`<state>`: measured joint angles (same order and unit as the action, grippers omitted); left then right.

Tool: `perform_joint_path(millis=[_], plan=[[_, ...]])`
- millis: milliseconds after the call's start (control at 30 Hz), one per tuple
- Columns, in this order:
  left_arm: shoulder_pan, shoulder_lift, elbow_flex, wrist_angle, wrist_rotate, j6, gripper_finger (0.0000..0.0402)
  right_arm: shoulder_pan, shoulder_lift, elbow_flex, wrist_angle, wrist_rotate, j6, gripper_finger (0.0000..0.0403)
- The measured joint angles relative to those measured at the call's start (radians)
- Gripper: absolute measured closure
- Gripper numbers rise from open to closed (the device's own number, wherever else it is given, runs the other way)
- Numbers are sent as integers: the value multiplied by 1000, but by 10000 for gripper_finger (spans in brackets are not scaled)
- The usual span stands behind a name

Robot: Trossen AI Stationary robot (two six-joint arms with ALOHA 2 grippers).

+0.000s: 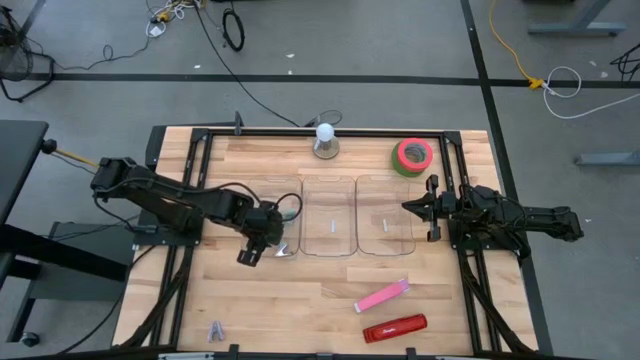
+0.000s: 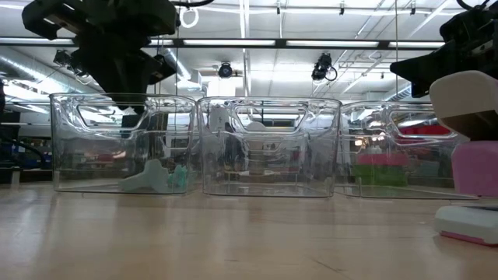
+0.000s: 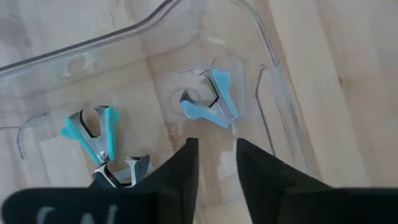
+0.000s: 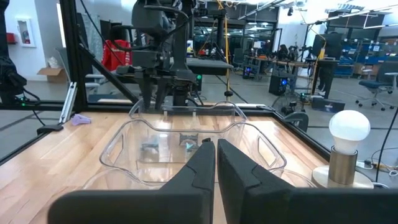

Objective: Pick and place Stapler, Stapler remover, tape
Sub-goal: Put the purple staple remover into the left transparent bin

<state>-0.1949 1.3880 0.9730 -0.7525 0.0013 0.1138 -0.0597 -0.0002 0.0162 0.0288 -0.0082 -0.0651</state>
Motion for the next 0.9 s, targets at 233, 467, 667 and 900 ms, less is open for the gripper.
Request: perform_joint_path(millis=[233, 467, 667, 900], plan=[[-31, 0, 79, -87, -17, -50, 242, 0, 0, 0, 0, 0, 0, 381], [-72, -1, 207, -178, -32, -50, 235, 0, 0, 0, 0, 0, 0, 381], [-135, -2, 234, -190, -31, -49, 235, 0, 0, 0, 0, 0, 0, 381], [-244, -2, 234, -198, -31, -51, 235, 0, 0, 0, 0, 0, 0, 381]])
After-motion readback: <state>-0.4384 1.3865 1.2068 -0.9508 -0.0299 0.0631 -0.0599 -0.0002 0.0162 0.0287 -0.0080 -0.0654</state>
